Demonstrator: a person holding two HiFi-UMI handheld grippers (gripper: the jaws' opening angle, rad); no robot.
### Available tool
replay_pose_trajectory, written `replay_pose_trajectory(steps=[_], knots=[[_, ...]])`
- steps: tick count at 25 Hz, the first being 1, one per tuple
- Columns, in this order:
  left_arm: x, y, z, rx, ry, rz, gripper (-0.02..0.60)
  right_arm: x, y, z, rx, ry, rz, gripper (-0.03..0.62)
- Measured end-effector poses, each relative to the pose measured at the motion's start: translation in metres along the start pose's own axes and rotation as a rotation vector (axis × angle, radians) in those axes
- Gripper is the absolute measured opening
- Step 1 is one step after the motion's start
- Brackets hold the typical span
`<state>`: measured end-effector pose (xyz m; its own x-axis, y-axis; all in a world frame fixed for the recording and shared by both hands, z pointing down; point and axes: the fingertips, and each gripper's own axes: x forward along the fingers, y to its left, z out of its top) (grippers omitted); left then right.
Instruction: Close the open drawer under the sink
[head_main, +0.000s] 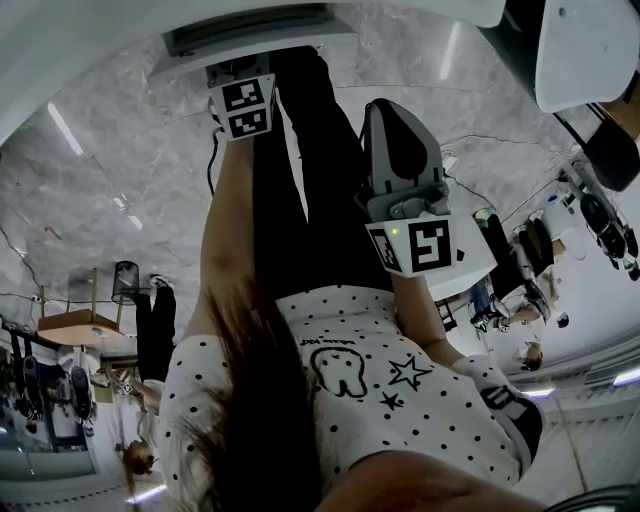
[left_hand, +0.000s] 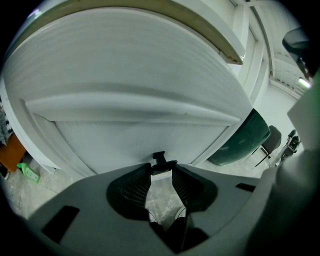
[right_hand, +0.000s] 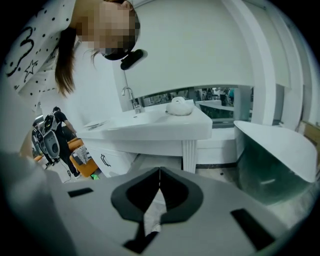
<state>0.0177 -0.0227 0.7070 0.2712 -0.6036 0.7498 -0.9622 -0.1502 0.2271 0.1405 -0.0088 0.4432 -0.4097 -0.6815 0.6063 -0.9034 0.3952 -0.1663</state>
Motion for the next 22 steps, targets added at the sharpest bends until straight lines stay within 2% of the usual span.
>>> replay_pose_trajectory(steps=[12,22], knots=[[0.0004,0.001,-0.0002,0.004,0.009,-0.007,0.132,0.0092,0.0099,0.0006,0.007,0.012,0.029,0.014],[0.0022,0.0008,-0.0009,0.017,0.021,-0.018,0.132,0.0089,0.0058,-0.0023,0.015,0.015,0.011,0.014]])
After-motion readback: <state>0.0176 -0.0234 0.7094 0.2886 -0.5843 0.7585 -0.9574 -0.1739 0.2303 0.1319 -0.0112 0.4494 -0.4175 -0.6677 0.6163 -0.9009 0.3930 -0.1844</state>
